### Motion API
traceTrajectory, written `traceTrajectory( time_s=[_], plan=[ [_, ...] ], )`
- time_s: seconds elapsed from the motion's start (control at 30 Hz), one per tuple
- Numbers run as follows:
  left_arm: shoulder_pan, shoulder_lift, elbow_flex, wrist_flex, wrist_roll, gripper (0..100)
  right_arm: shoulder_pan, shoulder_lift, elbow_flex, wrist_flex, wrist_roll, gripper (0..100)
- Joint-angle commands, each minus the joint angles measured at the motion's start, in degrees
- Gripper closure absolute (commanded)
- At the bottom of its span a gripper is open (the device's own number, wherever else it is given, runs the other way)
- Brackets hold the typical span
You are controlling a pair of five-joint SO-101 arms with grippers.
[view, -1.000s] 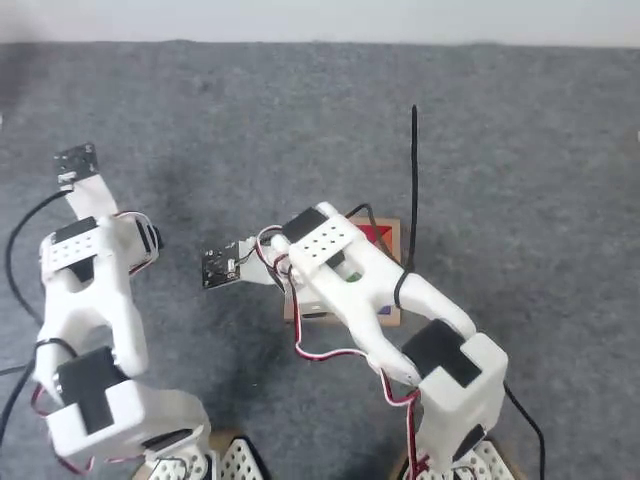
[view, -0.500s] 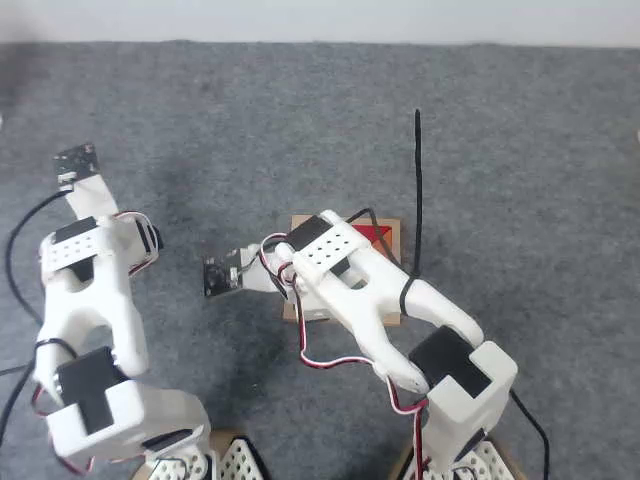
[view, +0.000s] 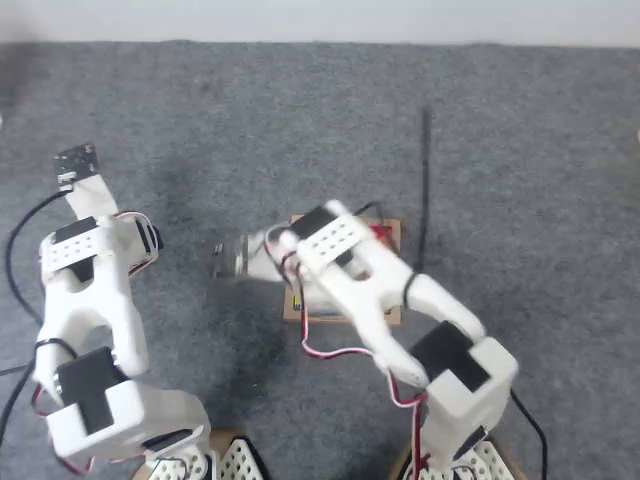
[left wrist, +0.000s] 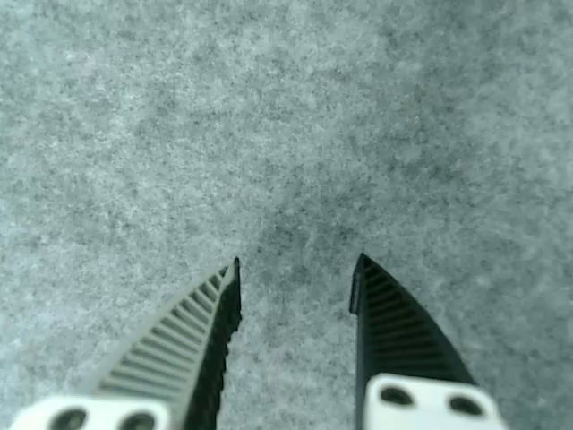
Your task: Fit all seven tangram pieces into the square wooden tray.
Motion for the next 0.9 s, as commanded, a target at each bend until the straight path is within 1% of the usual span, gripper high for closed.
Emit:
traceTrajectory(
  time_s=[0.0, 0.07, 0.13, 0.17, 0.23, 0.3, 0.37, 0.47, 0.57, 0.63, 0.73, 0.87],
  plan=[
    [0.5, -3.6, -0.5, -0.5, -0.6, 80, 4.3, -8.9, -7.3, 3.6, -9.9, 75.1],
    [0.5, -6.8, -0.5, -0.1, -0.2, 80, 6.6, -14.0, -8.0, 5.0, -15.3, 85.7],
    [1.4, -12.4, -0.2, 2.4, 0.2, 80, 8.3, -19.6, -7.3, 5.8, -20.5, 97.2],
    [2.6, -16.0, 0.4, 4.0, 0.3, 80, 8.9, -22.5, -6.3, 6.1, -22.9, 99.8],
    [5.7, -24.6, 2.3, 6.7, 0.1, 80, 10.2, -29.0, -3.3, 6.8, -27.1, 95.7],
    [9.1, -33.8, 5.8, 8.4, -1.1, 80, 12.0, -36.0, 1.1, 7.2, -30.6, 96.5],
    [12.6, -42.1, 10.4, 8.8, -4.4, 80, 15.9, -42.8, 7.1, 6.2, -32.6, 99.2],
    [15.6, -52.0, 18.6, 8.4, -7.8, 80, 25.1, -51.5, 17.8, 1.6, -31.6, 99.1],
    [17.8, -58.6, 26.2, 7.4, -10.0, 80, 36.4, -58.6, 31.9, -7.4, -29.9, 99.1],
    [19.2, -62.4, 31.0, 6.9, -10.9, 80, 42.2, -62.9, 41.7, -12.7, -29.9, 99.1],
    [20.3, -67.6, 36.1, 6.9, -11.4, 80, 47.3, -69.6, 55.0, -18.2, -29.9, 99.1],
    [20.8, -75.3, 40.9, 6.9, -11.5, 80, 49.3, -80.4, 66.6, -19.0, -29.9, 99.1]
  ],
)
